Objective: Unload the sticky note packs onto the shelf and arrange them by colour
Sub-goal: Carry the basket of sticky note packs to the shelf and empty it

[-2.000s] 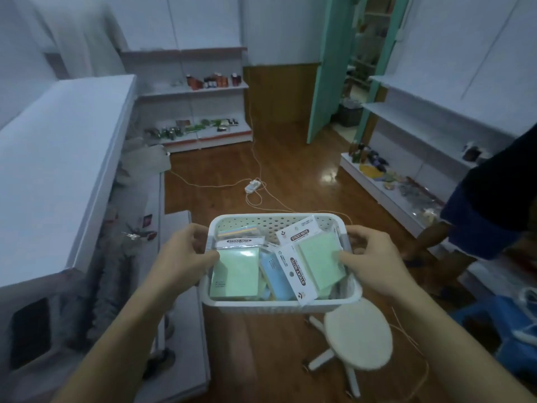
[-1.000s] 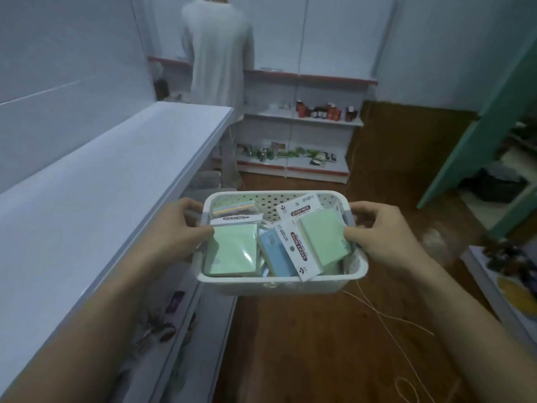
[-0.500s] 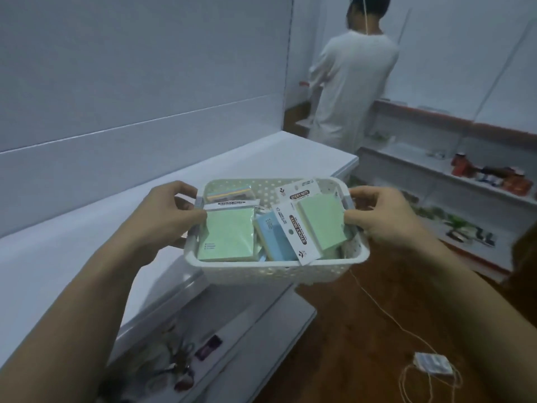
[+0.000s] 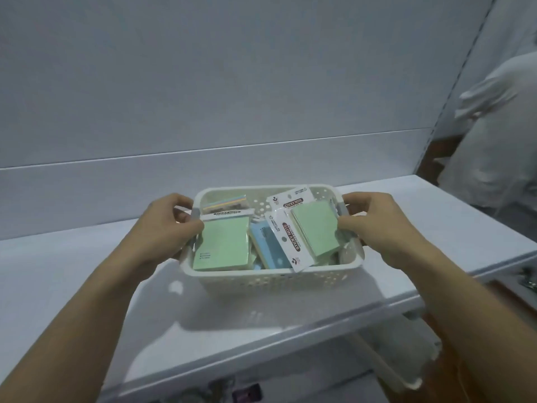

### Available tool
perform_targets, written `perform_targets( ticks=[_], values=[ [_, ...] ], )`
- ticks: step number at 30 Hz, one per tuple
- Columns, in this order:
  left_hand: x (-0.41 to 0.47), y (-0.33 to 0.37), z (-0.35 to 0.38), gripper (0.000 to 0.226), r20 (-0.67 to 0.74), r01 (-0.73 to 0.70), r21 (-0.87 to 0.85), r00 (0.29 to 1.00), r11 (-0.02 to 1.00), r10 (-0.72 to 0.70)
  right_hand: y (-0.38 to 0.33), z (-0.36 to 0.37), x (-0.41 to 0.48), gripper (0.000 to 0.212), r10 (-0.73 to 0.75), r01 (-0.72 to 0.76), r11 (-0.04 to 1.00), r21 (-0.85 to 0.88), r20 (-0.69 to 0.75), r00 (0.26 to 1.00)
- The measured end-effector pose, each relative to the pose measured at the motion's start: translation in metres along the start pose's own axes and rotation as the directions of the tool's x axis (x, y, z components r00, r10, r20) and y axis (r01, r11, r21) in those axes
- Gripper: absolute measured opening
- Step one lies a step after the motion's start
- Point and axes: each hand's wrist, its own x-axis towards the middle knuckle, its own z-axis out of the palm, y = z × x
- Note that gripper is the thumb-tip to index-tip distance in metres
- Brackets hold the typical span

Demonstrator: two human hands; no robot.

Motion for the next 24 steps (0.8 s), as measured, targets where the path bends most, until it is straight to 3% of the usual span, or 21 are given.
perform_targets(
  ticks=[10,13,24],
  values=[
    [0.054,-0.002,-0.017,0.027,-0.143,-0.025,-0.03,0.989,0.999,0.021,-0.006,0.028,0.1,0.038,-0.098,0.096,0.995,0.028,0.094,0.991],
    [0.057,0.0,-0.018,0.03,-0.226,-0.09,-0.042,0.971,0.995,0.079,-0.006,0.034,0.123,0.036,-0.155,0.151,0.988,0.035,0.157,0.975],
    [0.055,-0.028,0.006,0.033,-0.367,-0.187,0.07,0.909,0.98,0.199,0.01,0.049,0.148,0.043,-0.374,0.379,0.924,-0.039,0.097,0.922]
  ],
)
